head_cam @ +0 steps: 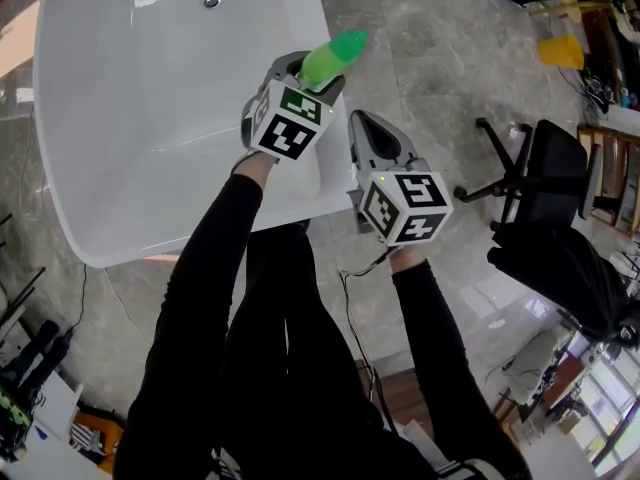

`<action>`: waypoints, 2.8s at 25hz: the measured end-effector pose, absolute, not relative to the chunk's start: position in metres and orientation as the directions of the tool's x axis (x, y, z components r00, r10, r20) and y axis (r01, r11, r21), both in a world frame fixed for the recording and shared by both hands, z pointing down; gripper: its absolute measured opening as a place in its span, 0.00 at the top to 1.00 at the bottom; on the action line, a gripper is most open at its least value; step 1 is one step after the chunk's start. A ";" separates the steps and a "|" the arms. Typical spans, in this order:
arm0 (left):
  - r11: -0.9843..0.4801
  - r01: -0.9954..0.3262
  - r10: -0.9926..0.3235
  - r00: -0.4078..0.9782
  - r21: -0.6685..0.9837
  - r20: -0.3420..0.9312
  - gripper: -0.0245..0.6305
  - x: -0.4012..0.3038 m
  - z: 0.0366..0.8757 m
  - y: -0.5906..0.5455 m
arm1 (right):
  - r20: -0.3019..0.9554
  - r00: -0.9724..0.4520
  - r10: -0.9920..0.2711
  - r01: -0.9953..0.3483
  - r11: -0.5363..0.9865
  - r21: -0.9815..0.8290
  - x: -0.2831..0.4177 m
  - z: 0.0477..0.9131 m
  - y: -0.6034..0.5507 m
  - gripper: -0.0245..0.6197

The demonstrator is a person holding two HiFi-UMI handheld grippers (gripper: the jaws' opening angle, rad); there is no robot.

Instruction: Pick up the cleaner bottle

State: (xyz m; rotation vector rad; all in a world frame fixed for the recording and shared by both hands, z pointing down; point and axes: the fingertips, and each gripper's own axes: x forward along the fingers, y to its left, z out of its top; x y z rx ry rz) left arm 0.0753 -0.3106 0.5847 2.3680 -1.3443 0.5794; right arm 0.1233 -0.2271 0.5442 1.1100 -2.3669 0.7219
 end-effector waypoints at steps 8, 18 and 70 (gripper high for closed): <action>-0.487 -0.869 -0.731 0.458 0.083 0.505 0.63 0.077 0.590 -0.314 | 0.581 -0.583 -0.568 -0.797 0.537 -0.276 0.127 0.551 -0.225 0.96; -0.480 -0.876 -0.763 0.446 0.052 0.468 0.66 0.078 0.587 -0.313 | 0.591 -0.576 -0.564 -0.802 0.530 -0.276 0.132 0.558 -0.224 0.96; 0.041 -0.999 -0.904 -0.044 -0.016 0.426 0.66 -0.187 0.437 -0.100 | 0.470 -0.818 -0.332 -0.468 0.859 -0.207 -0.076 0.432 -0.132 0.96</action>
